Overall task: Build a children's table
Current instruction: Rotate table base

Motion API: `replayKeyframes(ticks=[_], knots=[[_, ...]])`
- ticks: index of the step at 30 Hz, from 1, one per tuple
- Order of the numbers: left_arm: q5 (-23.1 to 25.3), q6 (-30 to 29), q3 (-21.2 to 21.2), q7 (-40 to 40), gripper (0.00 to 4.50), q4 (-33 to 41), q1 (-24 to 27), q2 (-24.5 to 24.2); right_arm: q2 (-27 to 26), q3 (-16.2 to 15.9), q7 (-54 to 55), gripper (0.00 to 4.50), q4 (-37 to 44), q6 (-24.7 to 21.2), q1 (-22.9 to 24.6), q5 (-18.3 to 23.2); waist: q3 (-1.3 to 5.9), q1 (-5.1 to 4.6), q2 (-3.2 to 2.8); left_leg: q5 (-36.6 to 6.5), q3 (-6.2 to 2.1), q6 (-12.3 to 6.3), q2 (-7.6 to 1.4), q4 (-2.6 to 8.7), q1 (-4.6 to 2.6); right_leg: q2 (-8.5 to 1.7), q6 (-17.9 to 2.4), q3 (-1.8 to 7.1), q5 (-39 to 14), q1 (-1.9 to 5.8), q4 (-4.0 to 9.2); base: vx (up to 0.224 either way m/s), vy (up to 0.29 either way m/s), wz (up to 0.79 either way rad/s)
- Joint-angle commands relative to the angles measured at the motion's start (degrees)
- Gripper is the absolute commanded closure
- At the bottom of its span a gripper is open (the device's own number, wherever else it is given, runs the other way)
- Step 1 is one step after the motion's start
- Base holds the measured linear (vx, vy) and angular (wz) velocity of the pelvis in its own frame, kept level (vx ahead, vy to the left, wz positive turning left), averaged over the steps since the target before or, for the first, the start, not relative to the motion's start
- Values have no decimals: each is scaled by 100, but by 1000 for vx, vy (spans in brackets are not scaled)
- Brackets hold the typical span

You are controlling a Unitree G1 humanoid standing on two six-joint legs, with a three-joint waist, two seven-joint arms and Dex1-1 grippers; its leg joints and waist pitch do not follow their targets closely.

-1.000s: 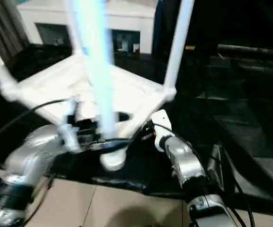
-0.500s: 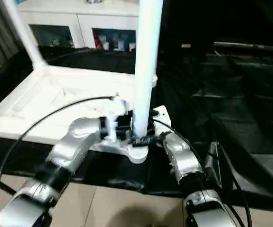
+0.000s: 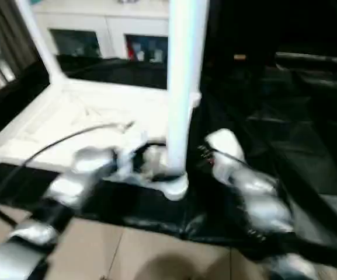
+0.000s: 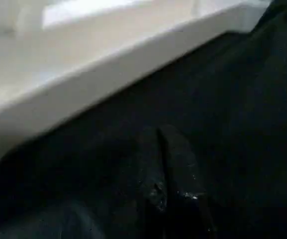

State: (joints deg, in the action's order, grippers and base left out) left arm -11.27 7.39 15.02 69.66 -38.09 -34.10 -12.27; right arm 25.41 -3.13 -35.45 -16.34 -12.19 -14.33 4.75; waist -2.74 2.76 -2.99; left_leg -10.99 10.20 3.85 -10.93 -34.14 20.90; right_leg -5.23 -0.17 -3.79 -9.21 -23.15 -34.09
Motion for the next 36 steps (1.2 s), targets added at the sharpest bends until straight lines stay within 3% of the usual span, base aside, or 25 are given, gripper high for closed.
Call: replayKeyframes(ticks=[1, 7, 13, 14, 17, 18, 19, 21, 22, 27, 28, 31, 36], knots=[[209, 162, 47, 139, 22, -303, -211, -153, 259, -57, -424, 450, 503, -129, 127, 161, 380, 38, 59, -1318, -18, -452, -166, 382, -30, -237, -1281, 196, -1464, 335, 418, 0, 0, 0], [847, 752, 334, 196, 70, -1108, -631, -547, 822, -94, -1202, 450, 1450, -625, 559, 582, 359, 93, 64, -1435, -45, -414, -155, 404, -24, -258, -971, 188, -2046, 327, 493, 0, 0, 0], [1295, 1190, 561, 169, 107, -1731, -1085, -643, 1059, -187, -1562, 450, 1958, -917, 694, 696, 373, 106, 35, -1317, -52, -383, -167, 402, -9, -271, -1122, 193, -1690, 329, 462, 0, 0, 0], [1312, 1208, 571, 173, 133, -1753, -1109, -641, 1061, -187, -1566, 450, 1976, -930, 695, 699, 380, 115, 21, -1318, -53, -377, -167, 397, -21, -273, -1137, 194, -1658, 324, 460, 0, 0, 0], [1400, 1350, 616, 246, 158, -1969, -1268, -583, 1108, -190, -1581, 450, 2140, -1063, 726, 772, 381, 121, 44, -1253, -49, -368, -163, 389, -8, -278, -1248, 194, -1481, 339, 436, 0, 0, 0], [1413, 1372, 617, 256, 158, -2007, -1293, -566, 1117, -192, -1586, 450, 2168, -1087, 733, 784, 380, 127, -18, -1250, -59, -362, -165, 391, -7, -280, -1261, 192, -1466, 344, 430, 0, 0, 0], [1454, 1407, 641, 291, 166, -2072, -1336, -536, 1135, -197, -1595, 450, 2222, -1131, 752, 804, 378, 123, 33, -1270, -50, -375, -156, 387, -2, -274, -1231, 189, -1485, 354, 444, 0, 0, 0], [1529, 1514, 671, 314, 180, -2218, -1412, -487, 1171, -204, -1644, 450, 2322, -1226, 784, 851, 387, 133, -3, -1217, -56, -389, -158, 381, 2, -285, -1249, 190, -1452, 359, 432, 0, 0, 0], [1548, 1530, 684, 327, 198, -2265, -1438, -468, 1183, -204, -1667, 450, 2362, -1256, 801, 882, 386, 127, 21, -1211, -55, -402, -162, 381, 9, -283, -1260, 189, -1418, 365, 433, 0, 0, 0], [1636, 1651, 709, 447, 224, -2536, -1560, -384, 1244, -229, -1813, 450, 2461, -1360, 870, 950, 372, 134, 17, -1283, -49, -409, -154, 382, 2, -290, -1186, 180, -1774, 347, 485, 0, 0, 0], [1679, 1669, 706, 465, 234, -2630, -1602, -363, 1267, -242, -1820, 450, 2483, -1376, 886, 943, 375, 131, -18, -1301, -56, -388, -164, 387, -10, -289, -1191, 183, -1779, 339, 479, 0, 0, 0], [1702, 1699, 686, 472, 256, -2711, -1643, -350, 1263, -233, -1811, 450, 2510, -1403, 892, 960, 373, 127, 5, -1335, -54, -376, -153, 389, -3, -284, -1179, 179, -1787, 349, 487, 0, 0, 0], [1751, 1739, 646, 512, 292, -2842, -1703, -350, 1266, -245, -1809, 450, 2530, -1446, 888, 973, 380, 129, -9, -1280, -59, -397, -160, 387, -1, -286, -1214, 176, -1681, 348, 475, 0, 0, 0]])
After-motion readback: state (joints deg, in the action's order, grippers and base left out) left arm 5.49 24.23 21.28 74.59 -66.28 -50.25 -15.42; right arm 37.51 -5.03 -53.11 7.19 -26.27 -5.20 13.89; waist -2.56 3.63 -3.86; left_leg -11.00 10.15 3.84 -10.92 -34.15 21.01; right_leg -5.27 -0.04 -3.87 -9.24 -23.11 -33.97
